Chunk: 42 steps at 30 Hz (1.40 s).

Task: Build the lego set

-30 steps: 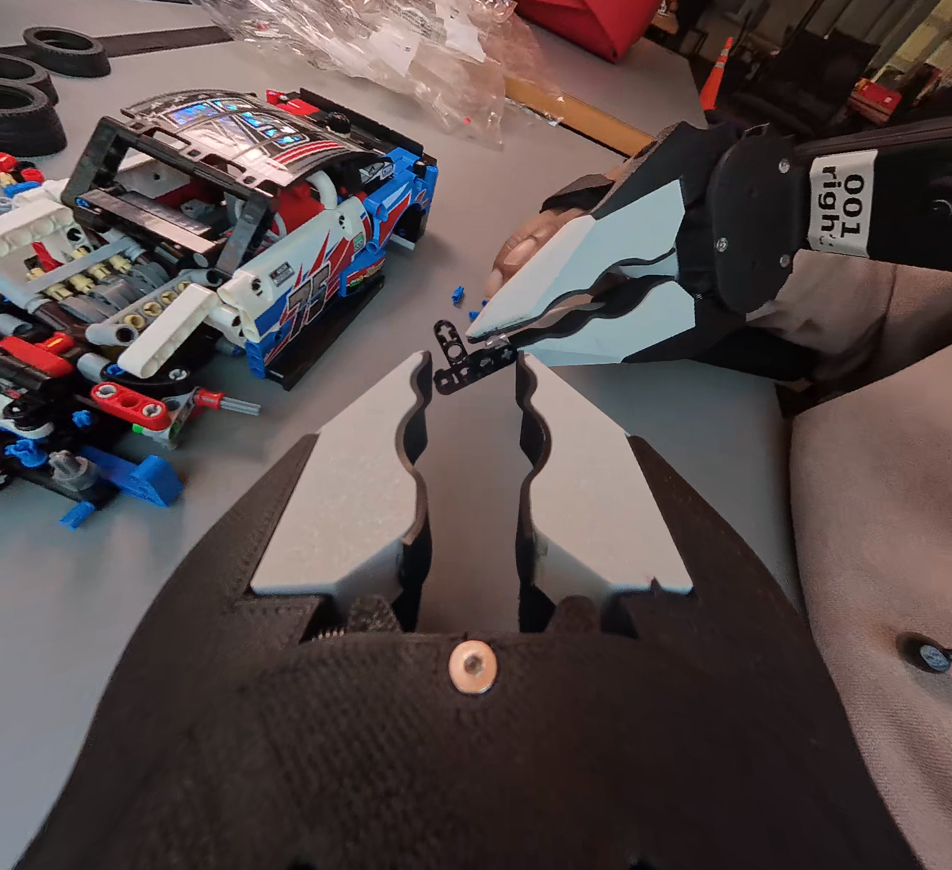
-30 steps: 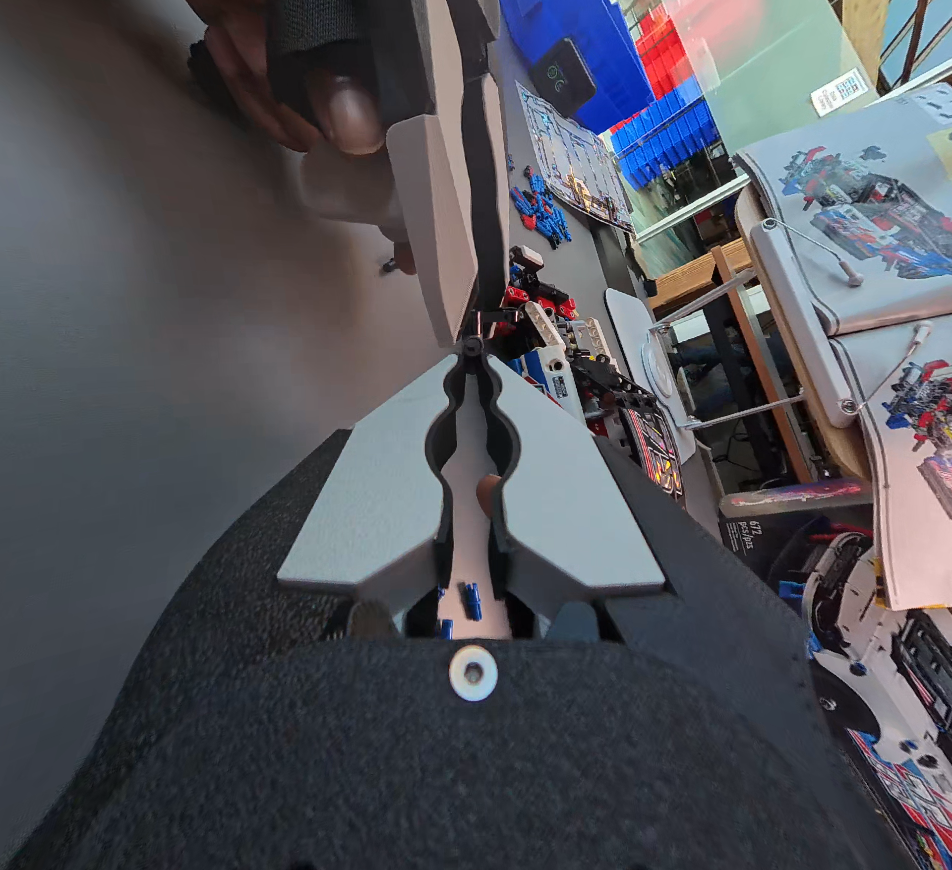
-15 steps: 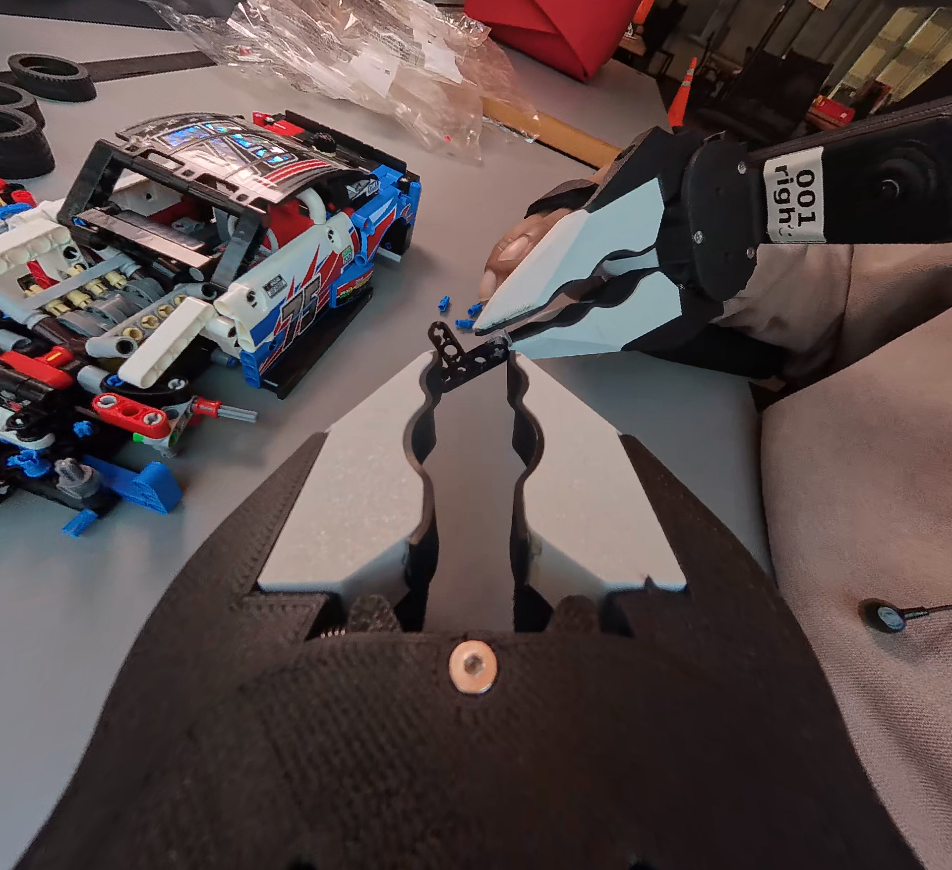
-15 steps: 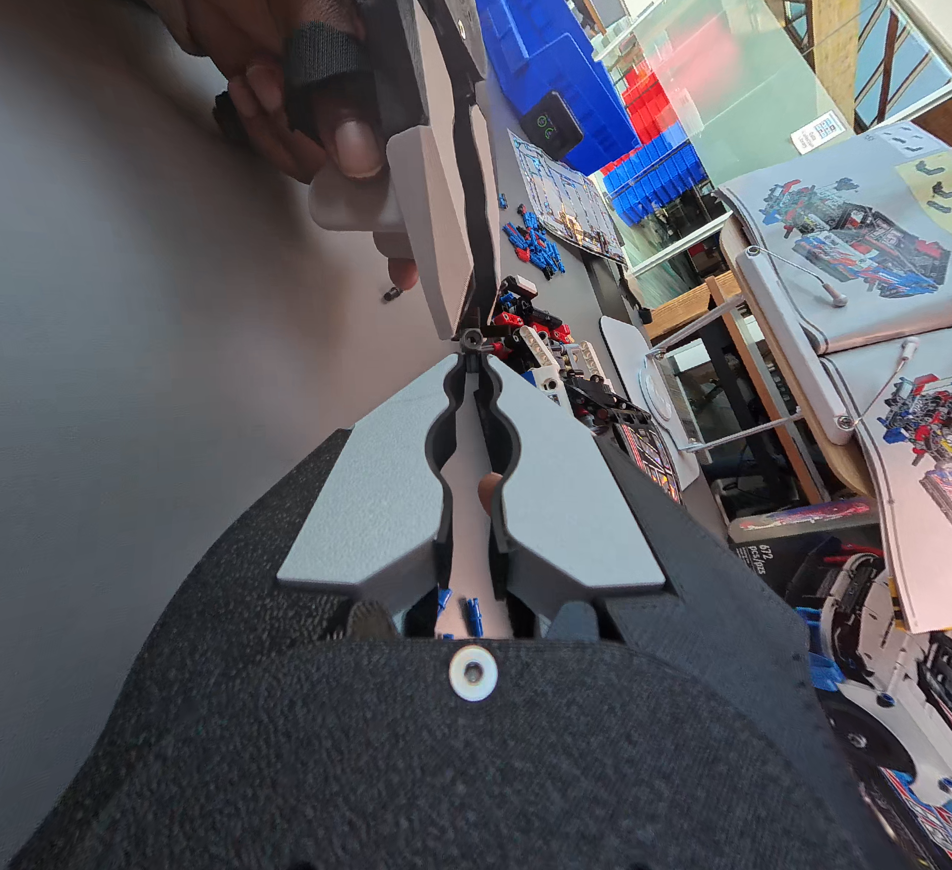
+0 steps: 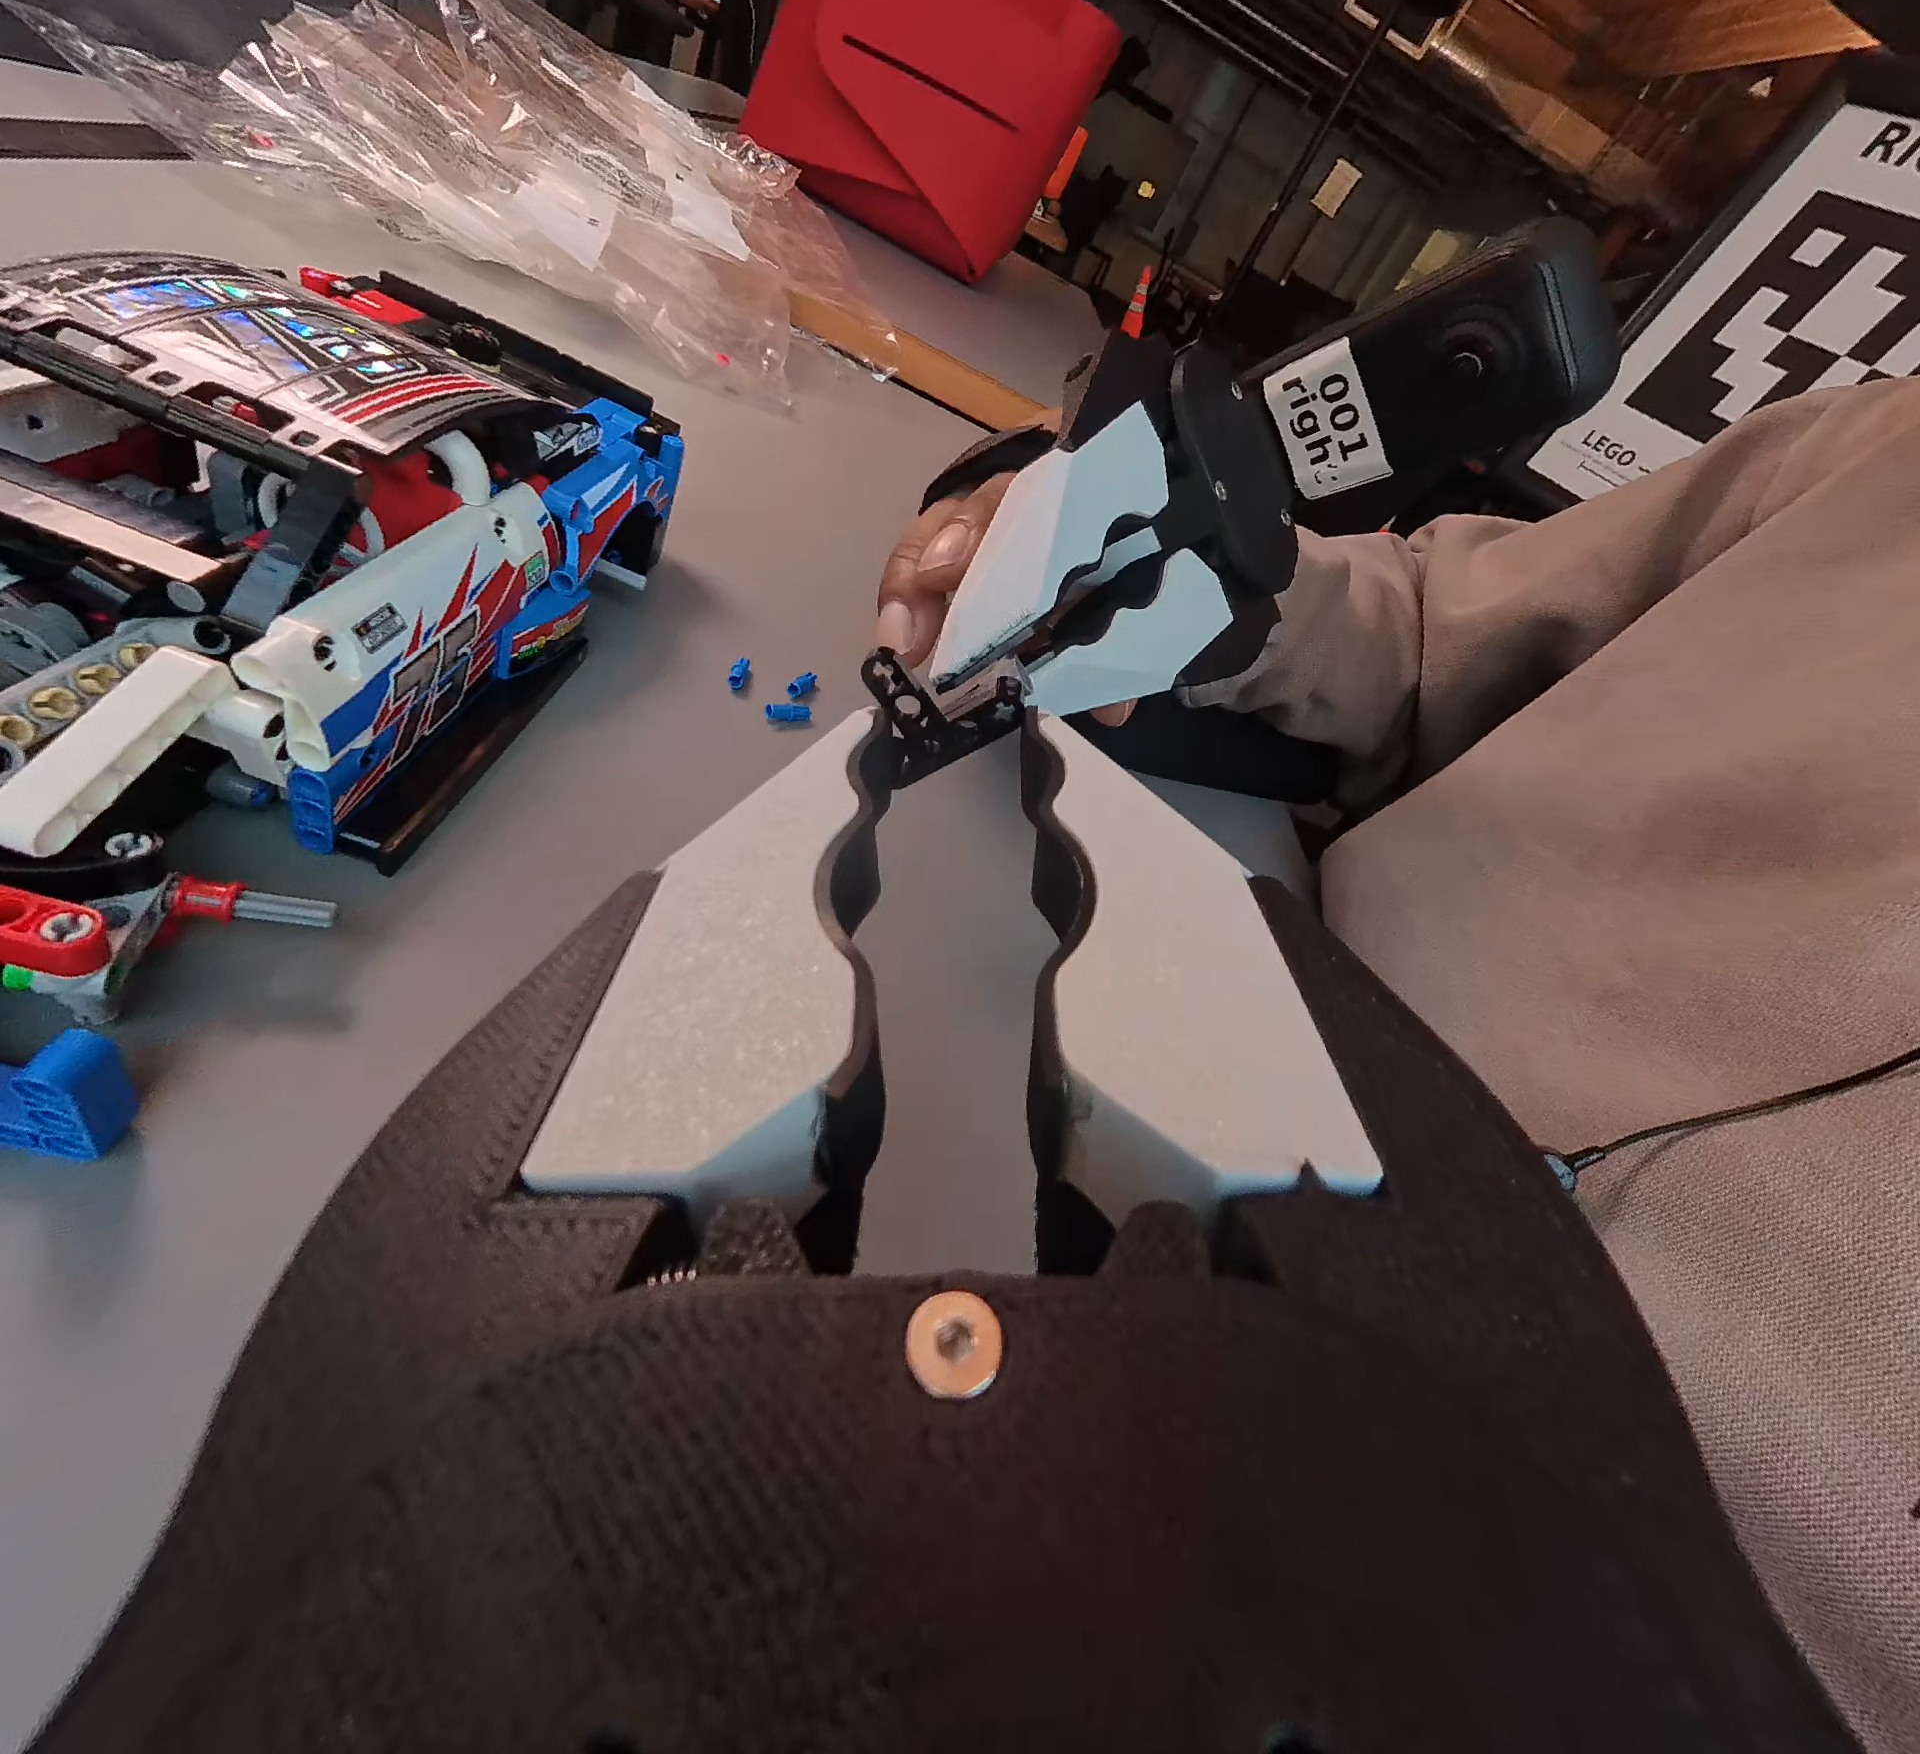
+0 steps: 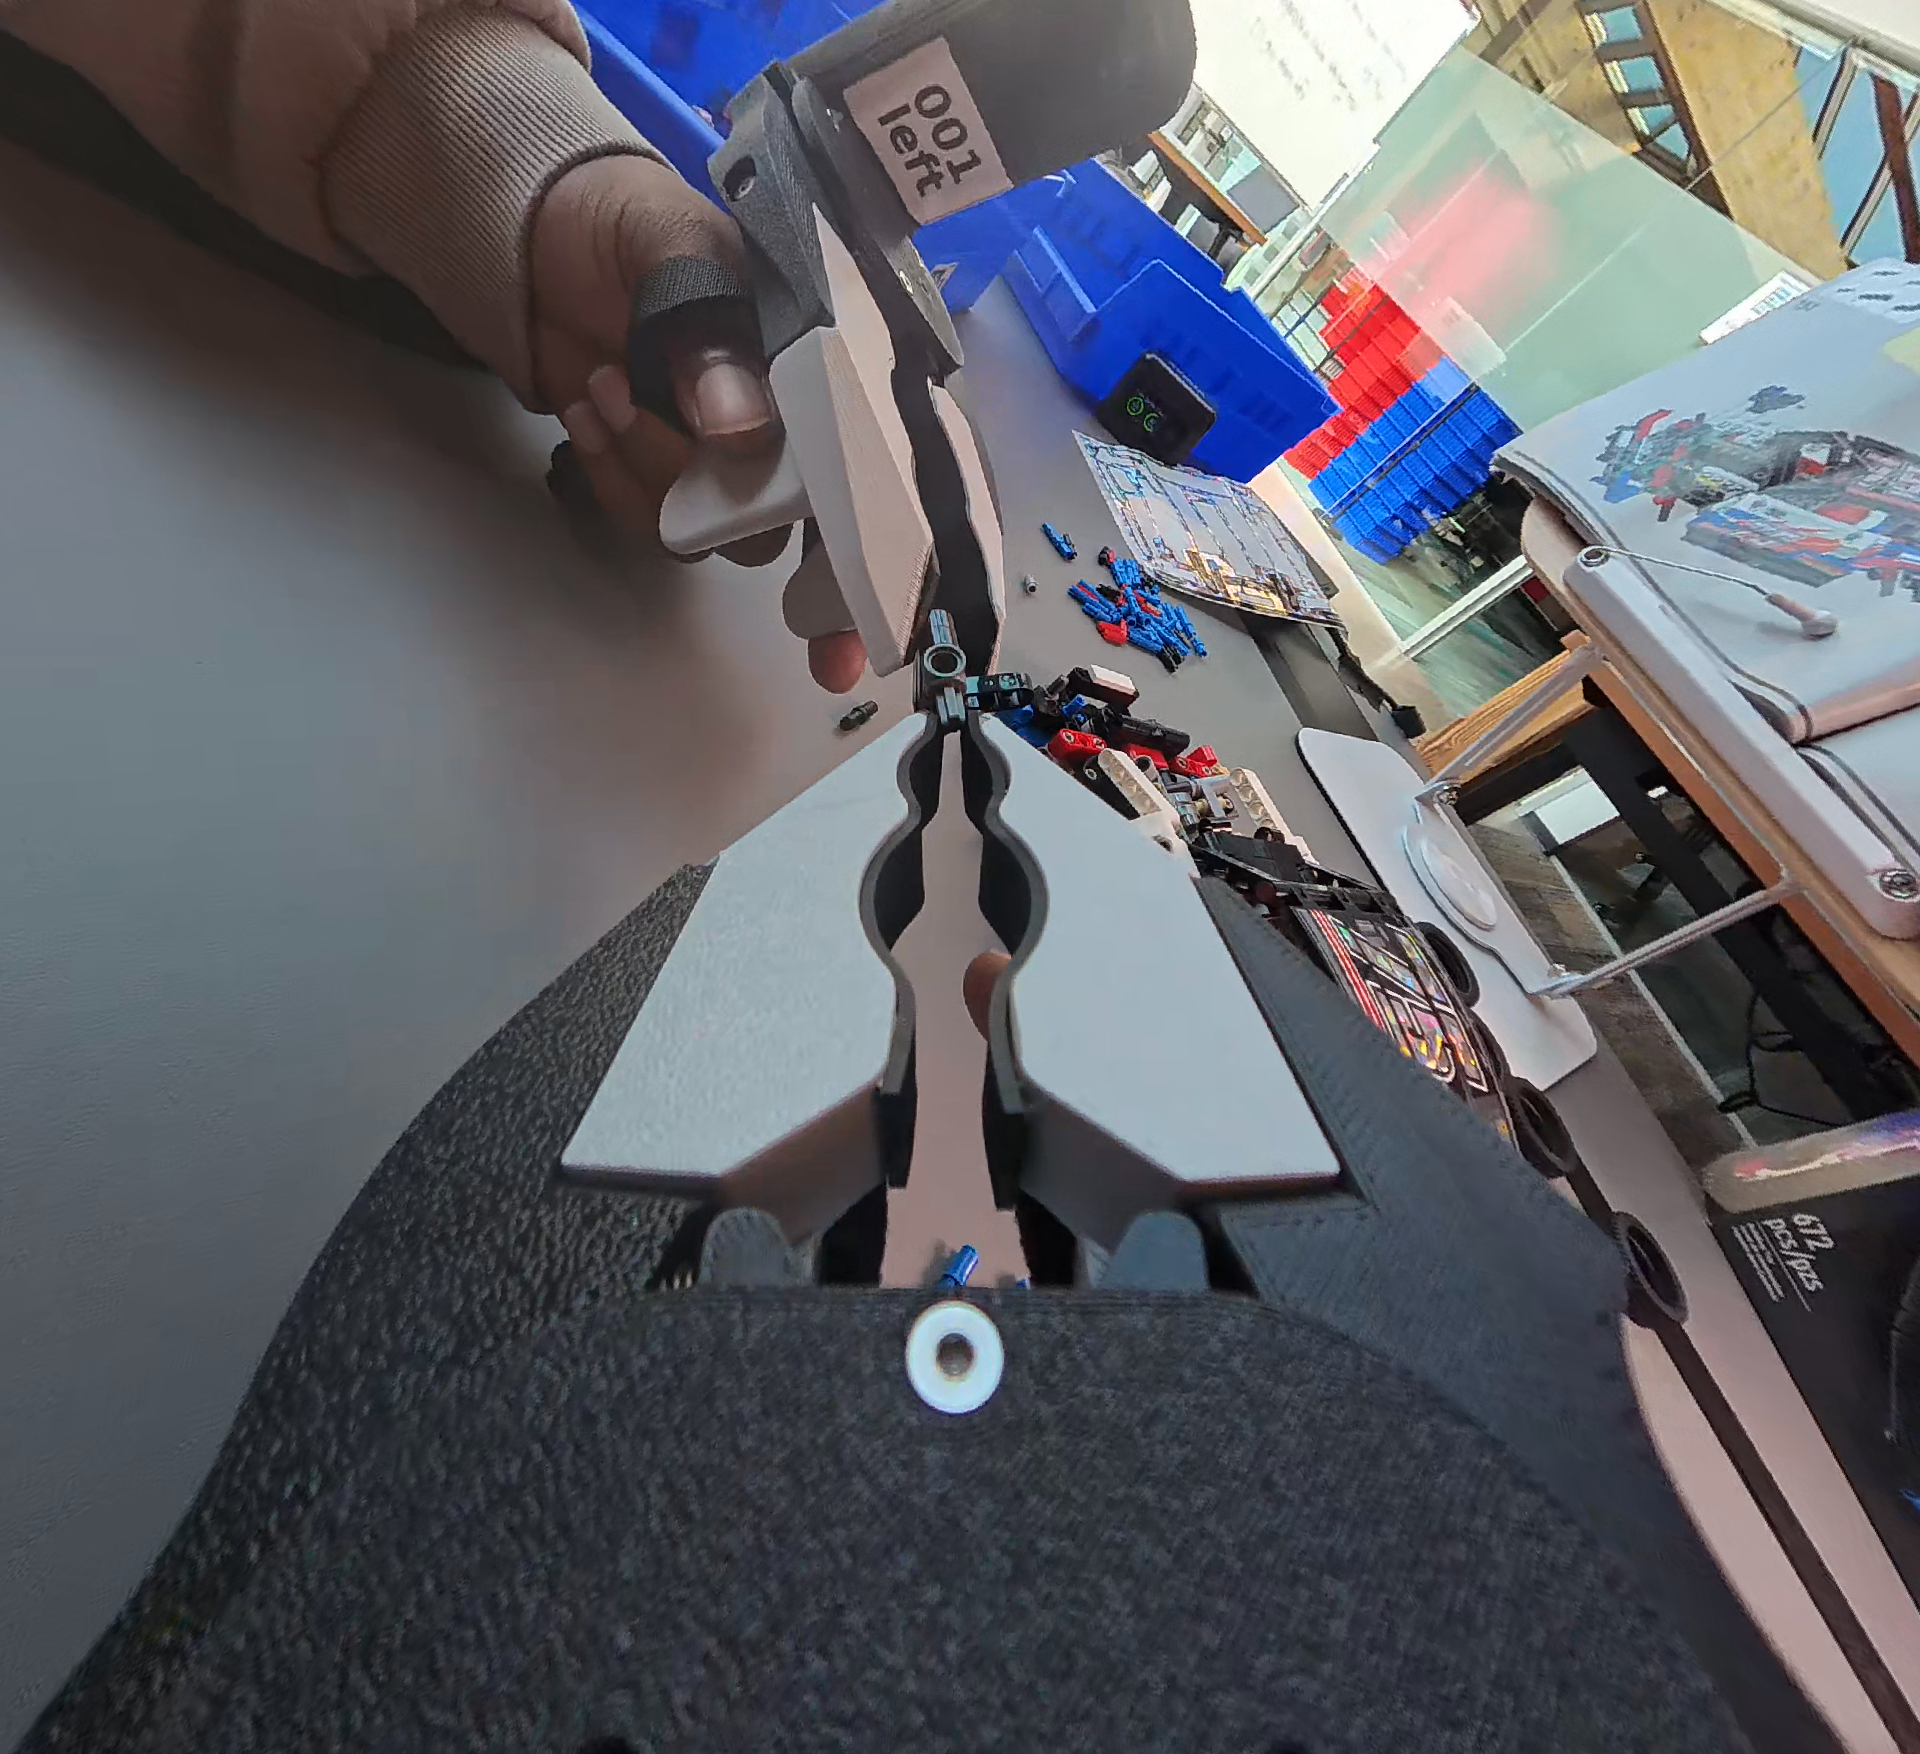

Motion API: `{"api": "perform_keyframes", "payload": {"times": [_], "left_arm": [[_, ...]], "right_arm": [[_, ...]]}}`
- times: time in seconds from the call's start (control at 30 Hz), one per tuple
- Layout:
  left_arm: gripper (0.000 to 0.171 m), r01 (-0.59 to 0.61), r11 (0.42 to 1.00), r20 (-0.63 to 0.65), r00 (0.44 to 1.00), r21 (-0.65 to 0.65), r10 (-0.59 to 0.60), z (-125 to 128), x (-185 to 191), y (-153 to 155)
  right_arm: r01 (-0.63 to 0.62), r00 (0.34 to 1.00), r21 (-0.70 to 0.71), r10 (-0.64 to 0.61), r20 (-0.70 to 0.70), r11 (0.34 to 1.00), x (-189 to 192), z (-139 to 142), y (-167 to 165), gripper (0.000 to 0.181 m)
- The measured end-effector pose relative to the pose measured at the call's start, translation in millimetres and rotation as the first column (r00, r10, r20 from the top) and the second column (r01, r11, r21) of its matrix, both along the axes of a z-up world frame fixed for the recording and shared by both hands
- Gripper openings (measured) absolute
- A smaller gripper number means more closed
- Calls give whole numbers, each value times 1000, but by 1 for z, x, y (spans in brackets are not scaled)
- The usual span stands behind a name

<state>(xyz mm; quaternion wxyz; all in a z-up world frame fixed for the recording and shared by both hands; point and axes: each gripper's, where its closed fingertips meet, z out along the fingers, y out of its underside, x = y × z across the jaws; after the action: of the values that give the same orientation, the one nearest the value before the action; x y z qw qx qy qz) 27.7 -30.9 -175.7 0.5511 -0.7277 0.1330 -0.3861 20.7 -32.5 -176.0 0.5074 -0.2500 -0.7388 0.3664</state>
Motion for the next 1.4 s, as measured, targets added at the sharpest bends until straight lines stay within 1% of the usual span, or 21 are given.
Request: {"api": "perform_keyframes", "payload": {"times": [0.23, 0.33, 0.4, 0.47, 0.57, 0.83, 1.0, 1.1, 1.17, 1.27, 1.33, 1.4], "left_arm": [[23, 1, 1000, -10, 1000, -3, -1, -1, 0, 0], [23, 2, 1000, -18, 1000, -5, -2, -2, 0, 0], [23, -1, 1000, -36, 999, -10, 0, -4, 1, 0], [23, -14, 1000, -65, 998, -11, 13, -7, 1, 1], [23, -23, 1000, -83, 996, -2, 23, -7, 1, 1], [23, -4, 1000, -74, 997, 18, 5, -3, 5, -2], [16, -6, 1000, -51, 999, 28, 8, 1, 3, -3], [15, 0, 1000, -39, 999, 27, 1, 2, 3, -3], [16, 12, 999, -9, 1000, 37, -11, 6, 4, -5], [17, 33, 999, 103, 994, 43, -37, 16, 0, -7], [21, 62, 998, 178, 982, 13, -63, 18, -2, -8], [27, 97, 995, 232, 969, -36, -86, 15, 0, -9]], "right_arm": [[-6, 1000, -25, 7, 19, 1000, 1, -2, -1, 2], [-20, 1000, -5, 20, 19, 1000, 2, -3, -3, 6], [-11, 1000, 34, 11, 17, 999, 2, -5, -1, 2], [-7, 999, 49, 5, 31, 999, 2, -8, 1, 1], [-14, 999, 30, 13, 45, 999, 2, -9, 2, 1], [-69, 996, -56, 72, 51, 996, 7, -6, -1, 1], [-94, 994, -106, 99, 47, 990, 10, -3, 0, 1], [-99, 993, -125, 106, 46, 987, 10, -2, 0, 1], [-110, 992, -142, 117, 38, 984, 11, 1, -1, 1], [-131, 991, -175, 136, 16, 976, 13, 7, -2, 1], [-149, 988, -185, 151, -2, 971, 15, 10, -4, 0], [-168, 986, -185, 166, -28, 968, 17, 15, -7, 0]]}}
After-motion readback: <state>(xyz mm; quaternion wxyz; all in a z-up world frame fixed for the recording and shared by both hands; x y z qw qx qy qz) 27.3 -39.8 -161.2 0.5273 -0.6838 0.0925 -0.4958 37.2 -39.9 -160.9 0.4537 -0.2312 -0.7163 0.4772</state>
